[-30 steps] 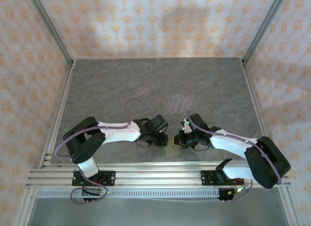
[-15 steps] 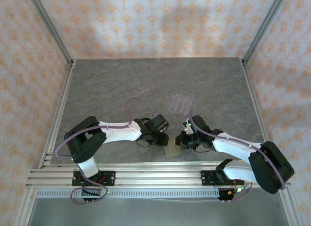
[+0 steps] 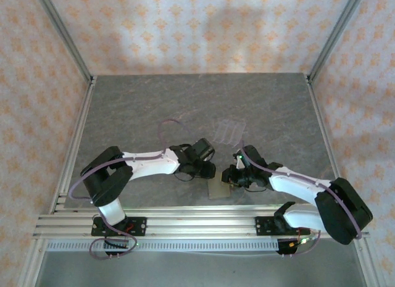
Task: Put the credit cards into the card holder
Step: Close the button on the card holder.
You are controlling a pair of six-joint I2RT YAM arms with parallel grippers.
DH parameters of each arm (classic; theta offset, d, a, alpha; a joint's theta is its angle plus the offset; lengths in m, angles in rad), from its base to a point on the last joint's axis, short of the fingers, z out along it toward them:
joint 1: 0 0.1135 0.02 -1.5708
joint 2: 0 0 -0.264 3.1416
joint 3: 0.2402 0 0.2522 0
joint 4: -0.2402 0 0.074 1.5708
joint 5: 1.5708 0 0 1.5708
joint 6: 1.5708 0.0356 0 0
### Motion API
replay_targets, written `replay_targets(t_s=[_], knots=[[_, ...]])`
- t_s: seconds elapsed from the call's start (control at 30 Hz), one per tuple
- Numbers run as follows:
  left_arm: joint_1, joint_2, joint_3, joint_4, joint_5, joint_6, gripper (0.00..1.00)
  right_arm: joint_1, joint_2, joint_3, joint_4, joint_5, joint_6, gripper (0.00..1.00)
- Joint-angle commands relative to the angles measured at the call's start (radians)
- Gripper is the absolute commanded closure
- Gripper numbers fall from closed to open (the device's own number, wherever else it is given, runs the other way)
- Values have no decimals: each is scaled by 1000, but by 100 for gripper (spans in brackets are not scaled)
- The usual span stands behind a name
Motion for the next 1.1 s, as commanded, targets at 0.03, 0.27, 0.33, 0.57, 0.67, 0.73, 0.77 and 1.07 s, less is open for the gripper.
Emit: replay_targets(t_s=[0.03,0.27,0.33,0.57,0.67,0.73,0.77,1.07], knots=[[24,-86,8,-67,-34,25,61,12,-15,26,-52,48,-14,75],[25,-94,-48,-49,-4,34,60,24,-55,55,-130,79,-36,76],[16,-80,-57,-46,4,44,60,41,-48,68,-159,116,-44,75],[-22,-41,-108,5,15,37,60,121,-42,143,-266,243,-59,69],[-30,-36,-128,33,21,30,60,155,-32,172,-299,290,-61,66],[-34,-32,-138,45,22,23,60,175,-26,192,-313,313,-62,66],[-34,-31,-143,51,21,19,60,186,7,204,-328,334,-63,67],[-19,-40,-190,95,19,-19,61,250,73,265,-416,467,-52,77]])
